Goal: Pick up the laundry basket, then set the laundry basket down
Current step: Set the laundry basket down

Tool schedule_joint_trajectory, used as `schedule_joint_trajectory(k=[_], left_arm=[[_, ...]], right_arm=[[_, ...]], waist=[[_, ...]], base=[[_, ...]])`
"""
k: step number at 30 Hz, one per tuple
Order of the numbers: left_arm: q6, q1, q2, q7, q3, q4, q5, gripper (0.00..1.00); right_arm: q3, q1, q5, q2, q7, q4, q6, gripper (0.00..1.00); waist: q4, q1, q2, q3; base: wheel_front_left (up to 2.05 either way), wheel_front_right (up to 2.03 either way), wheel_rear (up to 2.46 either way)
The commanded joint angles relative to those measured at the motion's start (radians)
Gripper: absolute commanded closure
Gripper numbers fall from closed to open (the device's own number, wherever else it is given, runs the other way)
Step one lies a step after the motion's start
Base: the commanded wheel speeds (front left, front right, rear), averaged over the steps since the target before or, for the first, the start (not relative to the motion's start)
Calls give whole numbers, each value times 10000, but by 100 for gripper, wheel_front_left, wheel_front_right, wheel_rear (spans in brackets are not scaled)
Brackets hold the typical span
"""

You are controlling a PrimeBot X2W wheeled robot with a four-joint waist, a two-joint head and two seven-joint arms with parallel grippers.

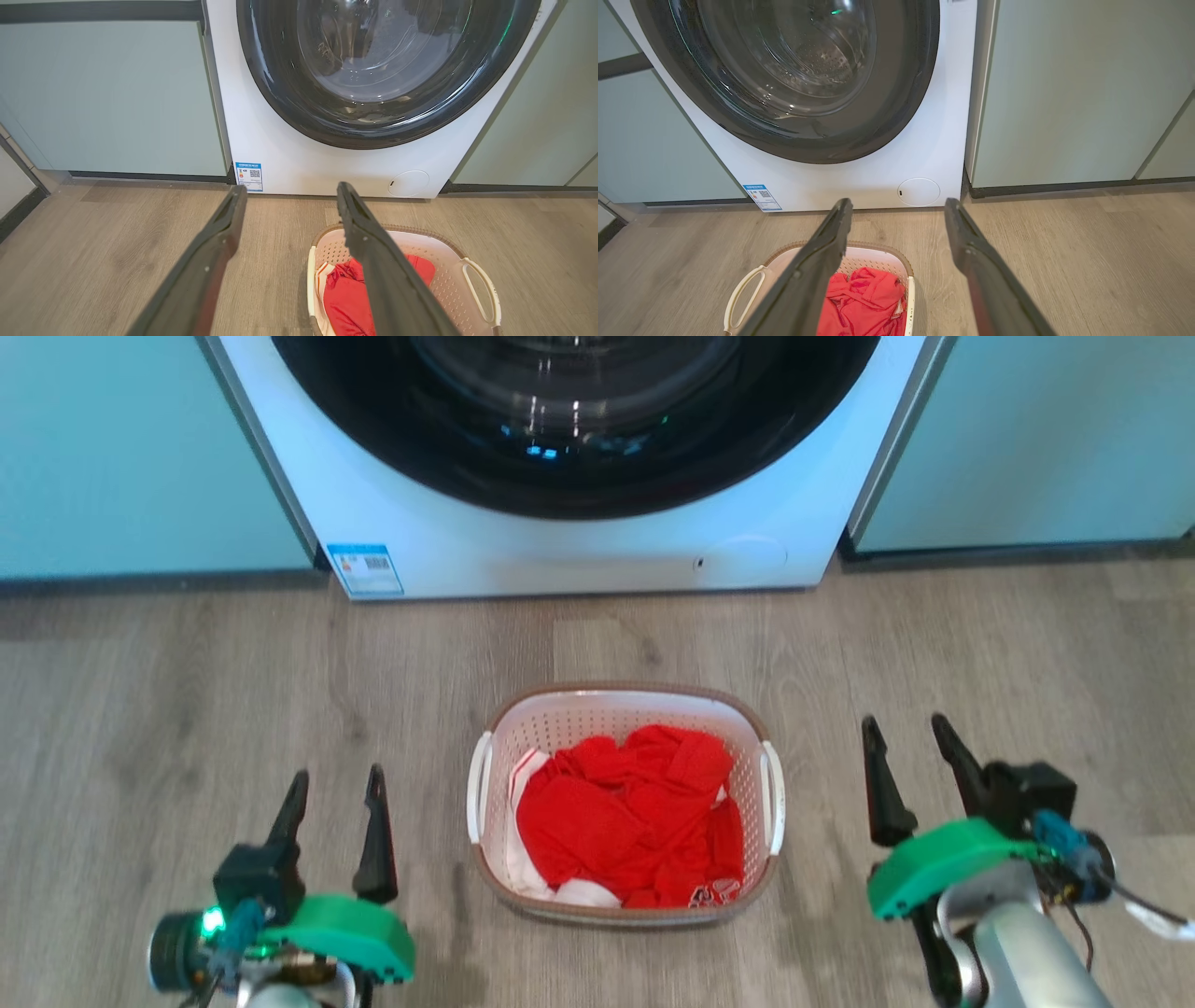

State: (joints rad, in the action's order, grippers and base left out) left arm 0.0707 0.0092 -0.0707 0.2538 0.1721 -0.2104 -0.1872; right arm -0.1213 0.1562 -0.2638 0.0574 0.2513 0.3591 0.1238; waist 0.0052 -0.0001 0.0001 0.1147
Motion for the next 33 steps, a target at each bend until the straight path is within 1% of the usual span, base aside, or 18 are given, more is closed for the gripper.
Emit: schedule_joint_trajectory(k=[1,5,15,33], left_arm=[[-13,-127,17,80,-458,397,45,0],[-53,507,95,80,-617,645,122,0],[-164,1211,153,80,-759,1025,284,0],[-370,1249,190,80,-757,968,557,0]], right_arm=[[-133,-6,57,-72,104,-437,69,0],[-12,-656,11,-72,104,-778,69,0],[156,-1228,72,-72,105,-1174,69,0],[208,-1240,60,-72,105,-1205,69,0]], waist=[[-27,1,-1,-261],[-39,1,-1,-635],[-72,1,-1,-1083],[-78,1,-1,-1093]], base=[[0,0,0],[0,0,0],[0,0,0],[0,0,0]])
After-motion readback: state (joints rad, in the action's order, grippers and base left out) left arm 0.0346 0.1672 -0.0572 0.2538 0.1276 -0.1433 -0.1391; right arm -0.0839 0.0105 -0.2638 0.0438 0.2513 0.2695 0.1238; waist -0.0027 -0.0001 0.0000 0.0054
